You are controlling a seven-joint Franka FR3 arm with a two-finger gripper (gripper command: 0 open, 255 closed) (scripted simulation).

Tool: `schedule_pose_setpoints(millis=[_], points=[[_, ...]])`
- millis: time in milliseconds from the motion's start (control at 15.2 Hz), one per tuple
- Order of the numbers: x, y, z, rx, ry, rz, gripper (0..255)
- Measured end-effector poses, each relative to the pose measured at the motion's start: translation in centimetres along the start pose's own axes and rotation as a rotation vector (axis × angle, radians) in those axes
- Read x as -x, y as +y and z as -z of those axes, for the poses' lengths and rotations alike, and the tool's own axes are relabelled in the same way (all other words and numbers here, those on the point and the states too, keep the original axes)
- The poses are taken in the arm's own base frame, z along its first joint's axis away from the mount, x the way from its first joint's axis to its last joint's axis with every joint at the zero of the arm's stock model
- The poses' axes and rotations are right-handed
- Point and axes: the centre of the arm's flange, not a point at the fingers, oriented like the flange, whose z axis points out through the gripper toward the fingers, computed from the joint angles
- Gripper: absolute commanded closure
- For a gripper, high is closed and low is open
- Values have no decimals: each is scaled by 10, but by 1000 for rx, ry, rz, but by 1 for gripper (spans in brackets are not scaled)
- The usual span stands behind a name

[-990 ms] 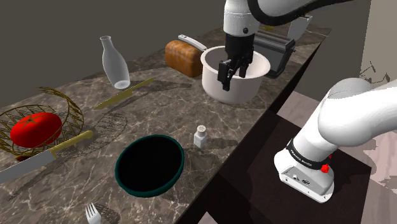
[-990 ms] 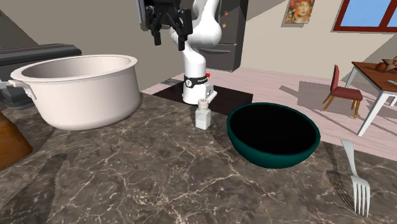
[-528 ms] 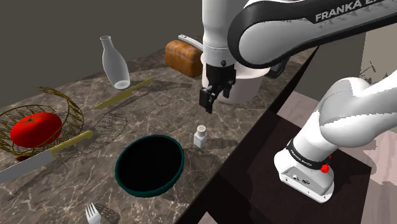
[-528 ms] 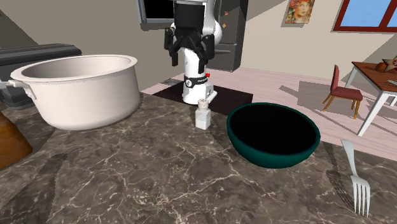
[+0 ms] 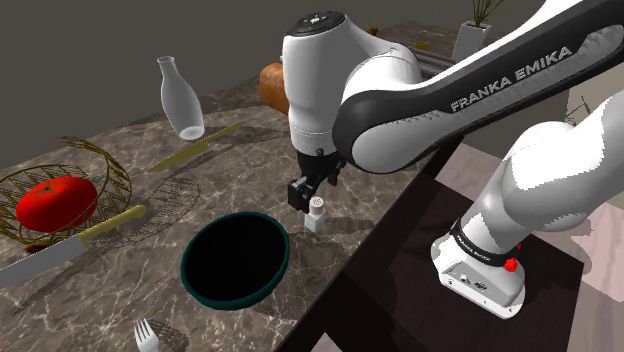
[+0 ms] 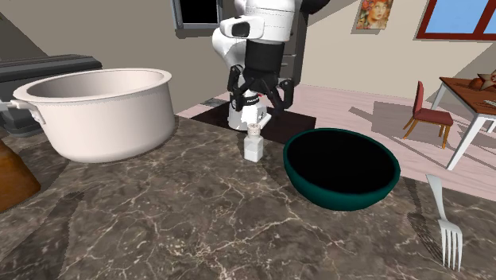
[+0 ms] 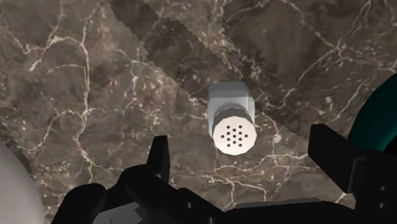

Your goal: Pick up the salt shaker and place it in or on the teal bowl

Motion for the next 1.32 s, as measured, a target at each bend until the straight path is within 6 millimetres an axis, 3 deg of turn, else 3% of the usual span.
schedule_pose_setpoints(millis=[396, 792, 858, 1320], points=[[0, -3, -30, 0, 1, 0, 0], [1, -2, -34, 0, 2, 0, 0], [1, -2, -34, 0, 2, 0, 255], [1, -3, -33, -1, 3, 1, 255]])
